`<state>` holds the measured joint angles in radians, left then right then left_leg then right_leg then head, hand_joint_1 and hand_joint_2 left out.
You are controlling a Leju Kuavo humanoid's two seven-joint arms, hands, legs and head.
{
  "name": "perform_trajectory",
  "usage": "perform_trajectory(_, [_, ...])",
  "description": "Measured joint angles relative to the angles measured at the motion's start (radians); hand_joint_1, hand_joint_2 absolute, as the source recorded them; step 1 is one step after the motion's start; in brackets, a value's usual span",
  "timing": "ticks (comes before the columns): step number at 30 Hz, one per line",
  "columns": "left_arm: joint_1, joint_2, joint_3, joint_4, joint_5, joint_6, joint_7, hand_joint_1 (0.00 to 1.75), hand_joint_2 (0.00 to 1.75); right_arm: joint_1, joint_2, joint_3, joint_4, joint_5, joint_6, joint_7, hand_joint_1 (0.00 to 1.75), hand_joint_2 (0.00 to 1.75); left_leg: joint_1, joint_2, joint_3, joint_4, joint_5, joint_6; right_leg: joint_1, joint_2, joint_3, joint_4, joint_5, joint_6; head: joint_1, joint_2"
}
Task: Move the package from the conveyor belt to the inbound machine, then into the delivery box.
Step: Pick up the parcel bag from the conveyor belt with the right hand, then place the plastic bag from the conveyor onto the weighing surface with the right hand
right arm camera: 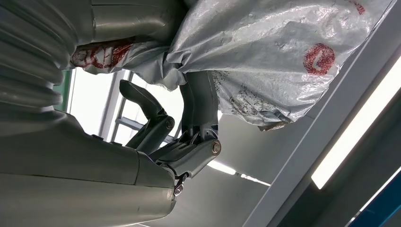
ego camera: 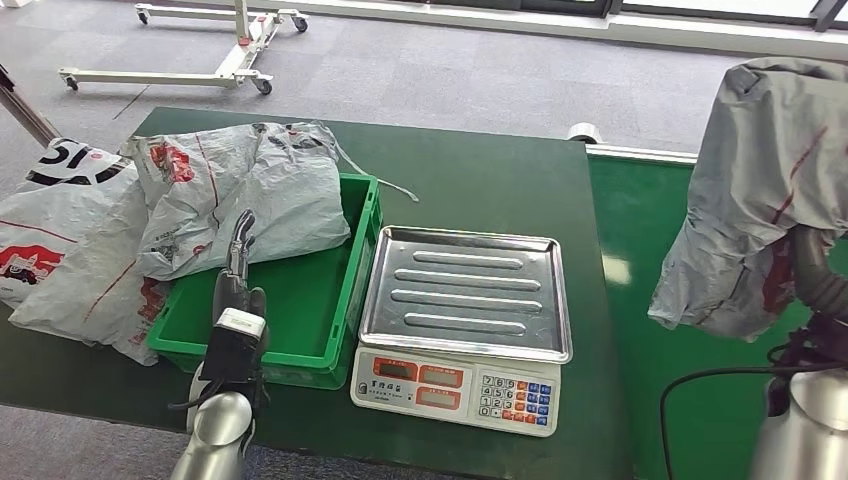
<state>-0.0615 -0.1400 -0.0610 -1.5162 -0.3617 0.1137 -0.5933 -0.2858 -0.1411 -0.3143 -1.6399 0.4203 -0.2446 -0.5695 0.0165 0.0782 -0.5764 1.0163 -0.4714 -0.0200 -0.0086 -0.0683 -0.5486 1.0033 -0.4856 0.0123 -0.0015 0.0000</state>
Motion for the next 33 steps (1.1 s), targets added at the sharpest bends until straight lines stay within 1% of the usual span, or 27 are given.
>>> perform_trajectory(2, [-0.003,0.000,0.000,0.004,0.003,-0.005,-0.002,0.00,0.00,-0.006,0.000,0.018,0.003,0.029,0.021,0.007,1.75,1.75,0.000,0.000,-0.001,0.000,0.000,0.000,0.000,0.000,0.000,0.000,0.000,0.000,0.000,0.000])
perform_trajectory(3, [-0.007,0.000,-0.001,0.009,0.005,-0.009,-0.004,0.00,0.00,-0.015,0.000,0.043,0.012,0.060,0.033,0.018,1.75,1.75,0.000,0.001,-0.002,0.000,0.000,0.000,0.000,0.001,-0.001,0.001,0.000,0.000,0.000,0.000])
perform_trajectory(6, [-0.028,-0.003,-0.012,0.031,0.014,-0.018,-0.013,0.00,0.00,-0.069,0.003,0.171,0.089,0.161,0.032,0.059,1.75,1.75,0.000,0.002,-0.001,0.000,0.001,-0.001,0.000,0.002,-0.002,0.001,0.001,0.000,0.000,0.000])
perform_trajectory(8, [-0.041,-0.006,-0.025,0.047,0.018,-0.020,-0.018,0.00,0.00,-0.114,0.013,0.271,0.179,0.195,0.009,0.075,1.75,1.75,0.000,0.001,-0.001,0.000,0.003,-0.001,0.000,0.001,-0.002,0.001,0.001,0.000,0.000,0.000])
perform_trajectory(11, [-0.053,-0.010,-0.043,0.070,0.024,-0.020,-0.026,0.00,0.00,-0.198,0.040,0.408,0.348,0.203,-0.015,0.079,1.75,1.75,0.000,-0.001,-0.002,-0.001,0.005,-0.002,0.000,0.000,-0.003,0.002,0.002,0.000,0.000,0.000])
perform_trajectory(13, [-0.058,-0.012,-0.052,0.083,0.028,-0.020,-0.028,0.00,0.00,-0.260,0.065,0.483,0.471,0.197,-0.021,0.078,1.75,1.75,0.000,-0.001,-0.003,0.000,0.006,-0.002,0.000,0.000,-0.004,0.003,0.002,0.000,0.000,0.000])
perform_trajectory(16, [-0.060,-0.014,-0.058,0.096,0.032,-0.019,-0.029,0.00,0.00,-0.330,0.102,0.564,0.618,0.193,-0.024,0.072,1.75,1.75,0.000,-0.002,-0.003,0.000,0.006,-0.002,0.000,-0.001,-0.005,0.003,0.002,0.000,0.000,0.000])
perform_trajectory(20, [-0.060,-0.014,-0.058,0.109,0.039,-0.018,-0.034,0.00,0.00,-0.376,0.144,0.628,0.747,0.191,-0.037,0.070,1.75,1.75,0.000,-0.003,-0.004,0.000,0.006,-0.002,0.000,-0.002,-0.005,0.003,0.002,0.000,0.000,0.000])
perform_trajectory(23, [-0.060,-0.014,-0.059,0.121,0.041,-0.020,-0.045,0.00,0.00,-0.397,0.160,0.652,0.811,0.189,-0.055,0.070,1.75,1.75,0.000,-0.003,-0.005,0.000,0.006,-0.002,0.000,-0.002,-0.006,0.003,0.002,0.000,0.000,0.000])
perform_trajectory(28, [-0.061,-0.014,-0.060,0.142,0.043,-0.025,-0.054,0.00,0.00,-0.409,0.171,0.671,0.874,0.184,-0.068,0.070,1.75,1.75,0.000,-0.003,-0.005,0.000,0.006,-0.002,0.000,-0.002,-0.007,0.003,0.002,0.000,0.000,0.000])
perform_trajectory(33, [-0.064,-0.014,-0.060,0.159,0.045,-0.026,-0.056,0.00,0.00,-0.412,0.172,0.679,0.902,0.183,-0.073,0.070,1.75,1.75,0.000,-0.003,-0.005,0.000,0.006,-0.002,0.000,-0.002,-0.007,0.003,0.003,0.000,0.000,0.000])
